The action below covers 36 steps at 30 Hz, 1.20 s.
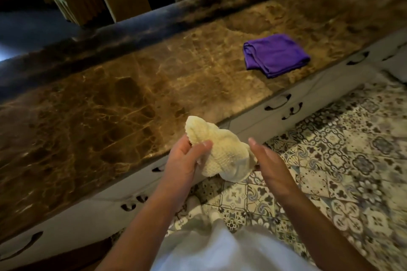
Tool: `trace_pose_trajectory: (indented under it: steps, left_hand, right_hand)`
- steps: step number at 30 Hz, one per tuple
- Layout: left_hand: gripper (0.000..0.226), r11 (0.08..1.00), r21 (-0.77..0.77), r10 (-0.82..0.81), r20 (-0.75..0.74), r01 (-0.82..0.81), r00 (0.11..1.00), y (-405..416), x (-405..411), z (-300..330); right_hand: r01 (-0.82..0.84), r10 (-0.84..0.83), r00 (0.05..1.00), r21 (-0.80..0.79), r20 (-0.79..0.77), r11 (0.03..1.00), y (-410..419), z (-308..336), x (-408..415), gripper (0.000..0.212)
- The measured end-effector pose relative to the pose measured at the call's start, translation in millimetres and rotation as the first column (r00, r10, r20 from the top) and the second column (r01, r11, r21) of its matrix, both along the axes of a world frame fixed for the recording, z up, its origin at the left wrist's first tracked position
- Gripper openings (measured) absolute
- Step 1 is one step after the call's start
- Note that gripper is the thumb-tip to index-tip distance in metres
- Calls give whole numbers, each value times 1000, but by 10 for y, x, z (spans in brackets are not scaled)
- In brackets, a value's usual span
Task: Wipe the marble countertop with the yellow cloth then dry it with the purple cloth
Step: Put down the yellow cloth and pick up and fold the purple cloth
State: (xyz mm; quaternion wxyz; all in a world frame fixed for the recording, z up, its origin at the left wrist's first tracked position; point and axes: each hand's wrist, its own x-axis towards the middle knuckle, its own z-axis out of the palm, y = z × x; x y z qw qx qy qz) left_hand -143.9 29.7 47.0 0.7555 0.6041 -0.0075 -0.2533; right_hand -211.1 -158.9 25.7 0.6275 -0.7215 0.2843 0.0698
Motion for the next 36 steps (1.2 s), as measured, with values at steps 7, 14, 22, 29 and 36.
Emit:
trace_pose_trajectory:
  steps: [7, 14, 22, 29, 36]
  left_hand:
    - [40, 978, -59, -198, -1, 198, 980, -127, 376, -33]
    - [55, 962, -1, -273, -35, 273, 961, -5, 850, -38]
    - [27, 964, -135, -243, -94, 230, 965, -124, 1358, 216]
    - [36, 978, -159, -137, -16, 133, 990, -512, 1772, 518]
    - [44, 948, -319, -6, -60, -13, 998, -1180, 1998, 583]
  right_hand:
    - [190, -196, 980, 494, -41, 848, 1, 70, 328, 50]
    - [235, -319, 921, 332, 225, 913, 24, 252, 743, 14]
    - [191, -221, 968, 221, 122, 957, -121, 232, 1234, 43]
    - [164, -183, 978, 179, 98, 970, -596, -31, 1676, 47]
    - [-211, 71, 969, 637, 238, 742, -1189, -23, 2258, 96]
